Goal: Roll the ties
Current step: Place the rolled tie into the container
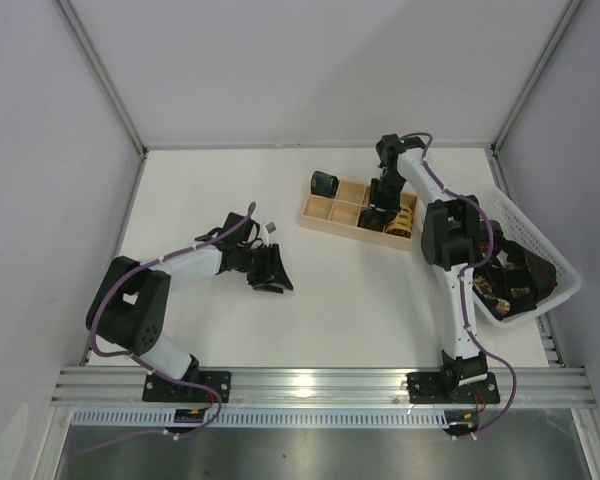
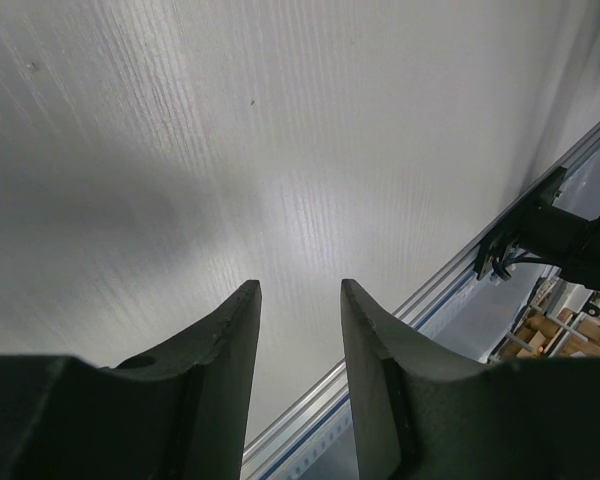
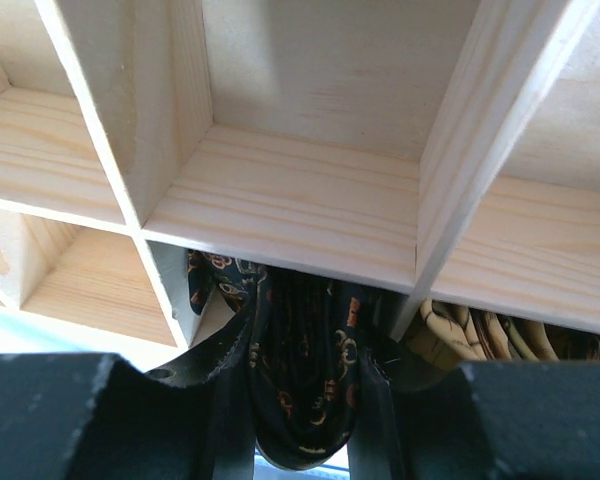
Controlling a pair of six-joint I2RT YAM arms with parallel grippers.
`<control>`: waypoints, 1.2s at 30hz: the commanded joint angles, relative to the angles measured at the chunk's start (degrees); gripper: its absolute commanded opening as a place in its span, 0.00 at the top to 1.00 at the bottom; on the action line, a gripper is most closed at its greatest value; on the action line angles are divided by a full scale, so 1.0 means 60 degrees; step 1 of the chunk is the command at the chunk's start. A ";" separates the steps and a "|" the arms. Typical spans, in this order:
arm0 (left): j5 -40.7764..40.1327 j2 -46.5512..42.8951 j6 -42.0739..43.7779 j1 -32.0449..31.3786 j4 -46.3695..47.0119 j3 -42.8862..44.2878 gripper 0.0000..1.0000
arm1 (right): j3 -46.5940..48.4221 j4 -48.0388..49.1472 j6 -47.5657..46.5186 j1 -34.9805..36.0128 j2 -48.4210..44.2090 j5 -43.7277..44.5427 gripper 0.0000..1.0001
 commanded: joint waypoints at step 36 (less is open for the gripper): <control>0.0256 -0.0094 0.0144 0.0102 0.0187 0.0226 0.54 | 0.1110 -0.1723 0.0551 0.0388 -0.0607 0.0354 0.23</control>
